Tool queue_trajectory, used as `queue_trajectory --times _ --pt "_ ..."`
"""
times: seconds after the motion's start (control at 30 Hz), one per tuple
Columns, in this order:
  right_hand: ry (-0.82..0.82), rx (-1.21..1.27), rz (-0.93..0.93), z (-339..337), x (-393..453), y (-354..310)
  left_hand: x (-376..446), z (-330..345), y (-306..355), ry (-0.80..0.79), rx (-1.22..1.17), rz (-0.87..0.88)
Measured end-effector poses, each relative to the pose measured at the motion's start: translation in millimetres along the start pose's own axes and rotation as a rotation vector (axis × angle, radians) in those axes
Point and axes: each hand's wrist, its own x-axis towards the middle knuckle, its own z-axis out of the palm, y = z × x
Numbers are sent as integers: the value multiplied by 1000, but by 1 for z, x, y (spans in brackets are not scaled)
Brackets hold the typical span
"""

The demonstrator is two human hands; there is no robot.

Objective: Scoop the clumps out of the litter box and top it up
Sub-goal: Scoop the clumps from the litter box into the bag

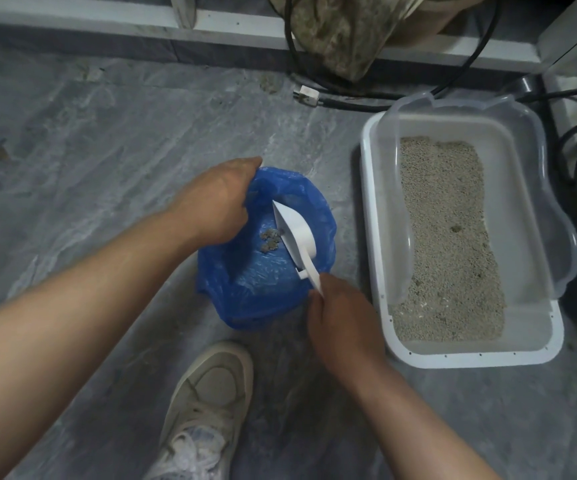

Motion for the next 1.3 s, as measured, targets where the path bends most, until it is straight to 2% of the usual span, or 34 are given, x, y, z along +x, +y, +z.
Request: queue_trajectory --times 0.3,0.53,0.63,0.73,0.8,0.87,1.0,1.1,1.17,1.3 --pt "6 62 -6 -8 -3 3 -6 -6 8 23 -55 13" --pt "77 228 -60 -41 -13 7 -6 -18 30 128 -131 165" --pt "50 469 53 -65 -19 14 -6 -28 51 206 -156 253" --pt "22 815 165 -90 -28 26 -4 -28 72 273 -217 331" --pt "49 1024 222 -109 -35 37 -3 -20 86 289 -258 396" --pt "133 1122 291 -125 -43 52 -2 -9 100 240 -253 438" --pt "293 1080 568 -136 -57 96 -7 25 130 73 -142 528" --pt "260 966 773 -133 -66 122 -20 56 154 -59 -11 560" --pt "208 910 846 -131 -71 130 -28 73 164 -119 39 539" --pt "177 844 891 -131 -67 138 -26 87 172 -86 92 547"
